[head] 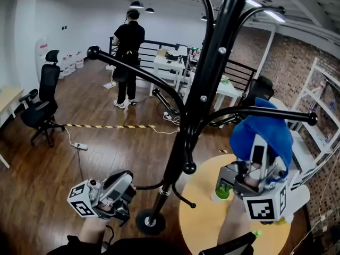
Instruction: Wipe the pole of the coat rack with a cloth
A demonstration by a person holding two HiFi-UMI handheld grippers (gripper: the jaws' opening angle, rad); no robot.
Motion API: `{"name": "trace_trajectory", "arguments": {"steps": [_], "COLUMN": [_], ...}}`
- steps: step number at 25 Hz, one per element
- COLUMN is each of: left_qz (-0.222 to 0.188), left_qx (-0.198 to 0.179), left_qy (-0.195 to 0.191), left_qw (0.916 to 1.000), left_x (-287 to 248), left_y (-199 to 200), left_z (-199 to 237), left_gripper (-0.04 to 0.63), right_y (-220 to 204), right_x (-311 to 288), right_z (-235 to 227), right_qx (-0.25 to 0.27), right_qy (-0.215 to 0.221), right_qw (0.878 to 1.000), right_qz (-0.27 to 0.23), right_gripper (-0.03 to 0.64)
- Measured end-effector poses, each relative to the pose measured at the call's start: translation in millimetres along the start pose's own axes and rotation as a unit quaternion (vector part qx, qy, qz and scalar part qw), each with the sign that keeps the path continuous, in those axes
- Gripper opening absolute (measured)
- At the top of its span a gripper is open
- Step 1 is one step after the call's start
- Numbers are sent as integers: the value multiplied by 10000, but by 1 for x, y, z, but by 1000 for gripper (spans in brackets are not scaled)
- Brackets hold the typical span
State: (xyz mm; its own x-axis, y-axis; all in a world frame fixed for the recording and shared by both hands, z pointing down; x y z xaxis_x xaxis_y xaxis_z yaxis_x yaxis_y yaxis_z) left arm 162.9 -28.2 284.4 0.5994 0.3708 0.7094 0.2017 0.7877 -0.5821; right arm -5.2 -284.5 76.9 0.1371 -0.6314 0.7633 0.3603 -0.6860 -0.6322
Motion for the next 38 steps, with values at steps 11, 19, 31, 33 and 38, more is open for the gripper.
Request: {"name": "trace_trajectory", "arguments": {"steps": [11, 19, 31, 33, 38], "left_qz": [-126, -19, 112, 118, 122], "left_qx": [-11, 243, 614, 632, 592], "left_qy": [279, 227, 16, 23, 58], "left_qw": [9995, 9994, 9981, 9979, 9982], "left_x": [18, 13, -5, -6, -4], "left_y": [3, -10, -23, -25, -23], "left_z": [1, 12, 32, 34, 33], "left_gripper": [0, 0, 0, 0, 0], "right_y": [-124, -225, -208, -201, -221], "right_x": [45, 161, 214, 217, 214], "right_z": [44, 66, 67, 65, 59], "right_qx": [433, 569, 159, 8, 57], "right_qy": [423, 901, 1323, 1263, 1095], "right_qw": [9728, 8564, 7598, 7721, 7916], "right_qz": [2238, 5052, 6363, 6229, 6012], "right_gripper": [14, 14, 21, 20, 21]}}
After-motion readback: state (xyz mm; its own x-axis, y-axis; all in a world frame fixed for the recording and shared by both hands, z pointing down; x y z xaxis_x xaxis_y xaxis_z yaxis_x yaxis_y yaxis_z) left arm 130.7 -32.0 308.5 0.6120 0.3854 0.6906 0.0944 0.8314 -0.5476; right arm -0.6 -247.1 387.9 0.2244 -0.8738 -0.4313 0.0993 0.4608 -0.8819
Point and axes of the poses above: the fingertips, and each gripper's own axes: x backward along the fingers, z to its left, y out of its top, the point moved 7 cm from there along x, backward along the fingers, and after that the axes turned 5 degrees about x, right-handed, at the moved point
